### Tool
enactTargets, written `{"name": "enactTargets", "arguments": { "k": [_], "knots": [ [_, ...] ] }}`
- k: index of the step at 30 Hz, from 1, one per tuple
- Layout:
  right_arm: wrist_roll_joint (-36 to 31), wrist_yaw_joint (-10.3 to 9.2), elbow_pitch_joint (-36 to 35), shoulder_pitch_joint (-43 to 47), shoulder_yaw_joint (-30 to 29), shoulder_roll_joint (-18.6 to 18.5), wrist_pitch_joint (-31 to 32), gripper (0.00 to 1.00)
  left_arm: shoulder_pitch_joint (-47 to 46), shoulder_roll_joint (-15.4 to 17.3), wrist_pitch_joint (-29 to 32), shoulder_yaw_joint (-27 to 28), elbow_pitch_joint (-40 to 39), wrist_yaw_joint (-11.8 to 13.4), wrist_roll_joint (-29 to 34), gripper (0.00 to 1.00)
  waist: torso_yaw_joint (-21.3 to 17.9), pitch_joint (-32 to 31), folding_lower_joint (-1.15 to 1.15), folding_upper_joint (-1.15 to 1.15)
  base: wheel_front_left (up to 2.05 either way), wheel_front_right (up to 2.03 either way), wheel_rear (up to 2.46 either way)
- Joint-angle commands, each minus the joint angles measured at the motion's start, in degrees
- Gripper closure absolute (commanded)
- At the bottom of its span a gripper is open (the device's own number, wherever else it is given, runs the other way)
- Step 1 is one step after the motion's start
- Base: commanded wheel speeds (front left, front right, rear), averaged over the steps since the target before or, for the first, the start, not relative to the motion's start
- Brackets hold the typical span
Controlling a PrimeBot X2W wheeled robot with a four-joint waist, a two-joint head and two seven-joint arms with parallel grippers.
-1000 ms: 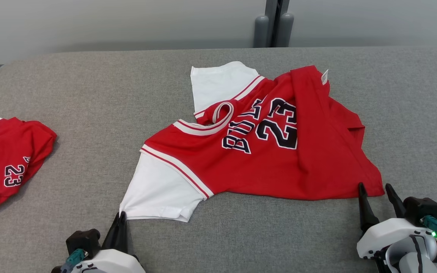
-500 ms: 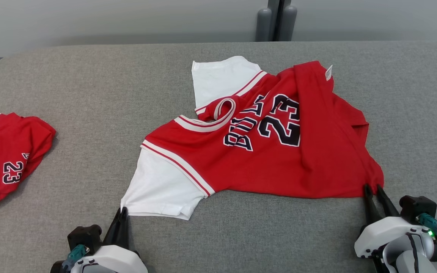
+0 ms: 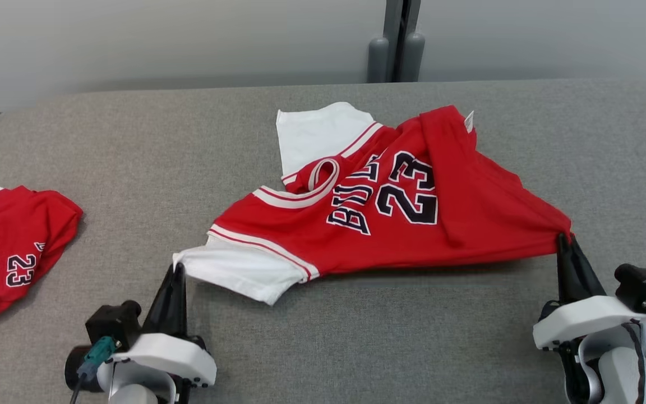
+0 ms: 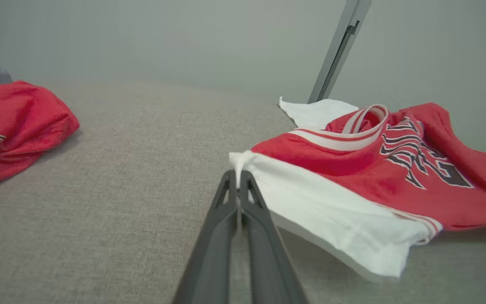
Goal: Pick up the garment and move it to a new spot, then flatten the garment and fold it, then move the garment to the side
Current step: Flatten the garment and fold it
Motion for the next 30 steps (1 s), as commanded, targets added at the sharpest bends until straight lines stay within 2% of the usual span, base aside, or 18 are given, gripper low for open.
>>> {"name": "enactTargets", "arguments": {
  "k": [1,7,11,17,23,30],
  "knots": [
    [0.09,0.00,-1.14,-0.18,0.22,-0.38,-0.02,1.00,-1.26,0.32,-0.02,0.50,-1.16,-0.42,0.47,1.00,-0.53,-1.62,0.00,0.00,0.00,0.00,0.00],
    [4.54,0.00,-7.07,-3.48,2.27,-1.75,-0.01,1.00,-5.16,0.47,-0.01,4.68,-9.36,-2.52,4.72,1.00,-2.06,-6.50,0.00,0.00,0.00,0.00,0.00],
    [8.36,0.00,-10.98,-7.69,3.94,-4.16,-0.02,1.00,-10.04,2.36,-0.01,7.70,-14.28,-4.13,7.70,1.00,-3.15,-8.15,0.00,0.00,0.00,0.00,0.00],
    [12.51,-0.01,-16.16,-15.65,6.25,-9.11,0.46,1.00,-20.11,6.60,-0.01,10.55,-20.84,-5.23,10.77,1.00,-3.64,-8.95,0.00,0.00,0.00,0.00,0.00],
    [13.08,-0.01,-17.49,-23.45,6.25,-12.33,4.62,1.00,-31.32,9.88,0.13,8.51,-16.25,-6.10,11.61,1.00,-2.90,-5.53,0.00,0.00,0.00,0.00,0.00],
    [10.55,-0.01,-11.35,-34.25,7.24,-11.41,7.85,1.00,-42.81,12.95,0.62,5.63,-5.26,-6.37,13.54,1.00,-2.69,3.72,0.00,0.00,0.00,0.00,0.00]
  ]
}}
